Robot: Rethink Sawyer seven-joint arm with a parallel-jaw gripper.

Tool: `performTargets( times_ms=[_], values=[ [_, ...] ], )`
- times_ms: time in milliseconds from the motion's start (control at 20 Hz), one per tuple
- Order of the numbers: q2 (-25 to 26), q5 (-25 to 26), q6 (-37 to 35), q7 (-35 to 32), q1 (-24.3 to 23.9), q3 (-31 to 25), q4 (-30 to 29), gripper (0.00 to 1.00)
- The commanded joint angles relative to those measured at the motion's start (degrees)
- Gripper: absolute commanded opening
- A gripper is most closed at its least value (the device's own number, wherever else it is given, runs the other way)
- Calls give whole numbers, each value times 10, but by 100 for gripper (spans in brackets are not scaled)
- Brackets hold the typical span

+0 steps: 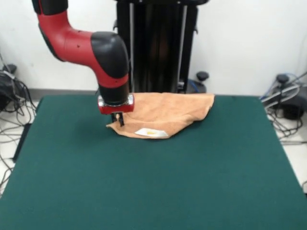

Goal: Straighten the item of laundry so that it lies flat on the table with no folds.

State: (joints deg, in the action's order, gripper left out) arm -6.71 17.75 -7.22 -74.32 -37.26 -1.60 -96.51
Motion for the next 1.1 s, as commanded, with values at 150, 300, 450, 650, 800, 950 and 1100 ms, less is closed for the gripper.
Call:
performTargets(
  times_ms=[150,300,450,650,800,950,1100],
  values=[
    [-7,48,120,-104,0,-7,-36,0],
    [-11,35,108,-111,21,-1,-33,0],
    [-4,17,106,-114,40,-3,-19,0],
    [-12,-11,79,-116,60,-10,4,0],
    [-9,-35,56,-118,66,-19,36,0],
    [5,-68,38,-124,76,-17,78,0],
    [22,-90,20,-112,85,-17,121,0]
  ],
)
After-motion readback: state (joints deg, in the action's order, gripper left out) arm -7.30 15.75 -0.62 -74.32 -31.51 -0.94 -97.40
